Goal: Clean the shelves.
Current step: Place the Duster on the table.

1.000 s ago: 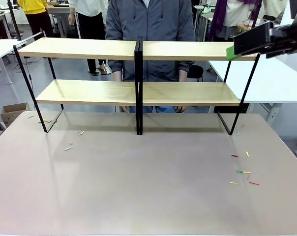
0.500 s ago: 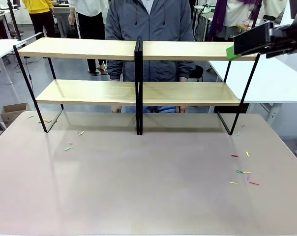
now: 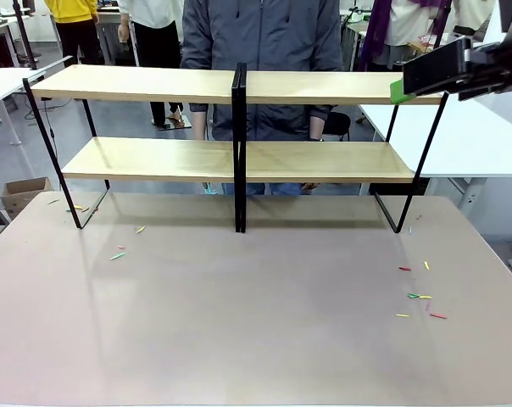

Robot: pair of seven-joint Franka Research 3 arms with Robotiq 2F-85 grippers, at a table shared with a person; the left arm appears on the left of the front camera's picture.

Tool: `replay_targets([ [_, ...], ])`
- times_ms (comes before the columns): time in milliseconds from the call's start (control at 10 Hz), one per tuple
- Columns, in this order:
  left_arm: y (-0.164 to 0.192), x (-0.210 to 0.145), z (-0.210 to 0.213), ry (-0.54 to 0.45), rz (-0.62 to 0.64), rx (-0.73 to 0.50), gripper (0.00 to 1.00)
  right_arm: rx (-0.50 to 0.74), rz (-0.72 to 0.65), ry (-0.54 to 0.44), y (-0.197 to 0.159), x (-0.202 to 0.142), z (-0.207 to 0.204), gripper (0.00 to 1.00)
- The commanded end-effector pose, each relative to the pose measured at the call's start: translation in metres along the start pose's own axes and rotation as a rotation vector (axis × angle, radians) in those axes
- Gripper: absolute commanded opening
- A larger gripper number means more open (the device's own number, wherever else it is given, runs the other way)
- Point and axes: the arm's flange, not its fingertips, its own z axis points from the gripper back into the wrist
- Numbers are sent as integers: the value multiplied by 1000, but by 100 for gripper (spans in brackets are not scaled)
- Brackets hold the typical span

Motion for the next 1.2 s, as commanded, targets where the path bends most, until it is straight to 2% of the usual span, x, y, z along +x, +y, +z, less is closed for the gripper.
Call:
replay_targets([
  [0, 0, 0, 0, 0, 0, 0, 13, 0, 0, 0, 0, 0, 0, 100],
  [100, -3, 16, -38, 269, -81, -71, 13, 39, -84, 93, -32, -9, 10, 100],
  [200, -4, 24, -77, 526, -131, -118, 13, 82, -251, 297, -85, -24, 10, 100],
  [300, 2, 28, -114, 743, -156, -175, 13, 131, -425, 362, -144, -46, 1, 100],
  [400, 13, 25, -152, 915, -168, -195, 13, 219, -575, 393, -190, -68, -11, 100],
  [500, 24, 18, -190, 1025, -177, -207, 13, 307, -664, 433, -215, -88, -28, 100],
  [600, 38, 9, -240, 1065, -137, -269, 13, 365, -748, 477, -231, -112, -55, 100],
  [700, 47, 5, -284, 1058, -112, -304, 13, 446, -853, 498, -242, -134, -83, 100],
  [800, 52, 0, -318, 1045, -129, -296, 13, 462, -948, 519, -250, -161, -113, 100],
  [1000, 55, -7, -361, 998, -83, -348, 13, 504, -1131, 570, -245, -223, -176, 100],
  [1100, 54, -7, -370, 932, -40, -338, 13, 473, -1100, 601, -228, -237, -192, 100],
])
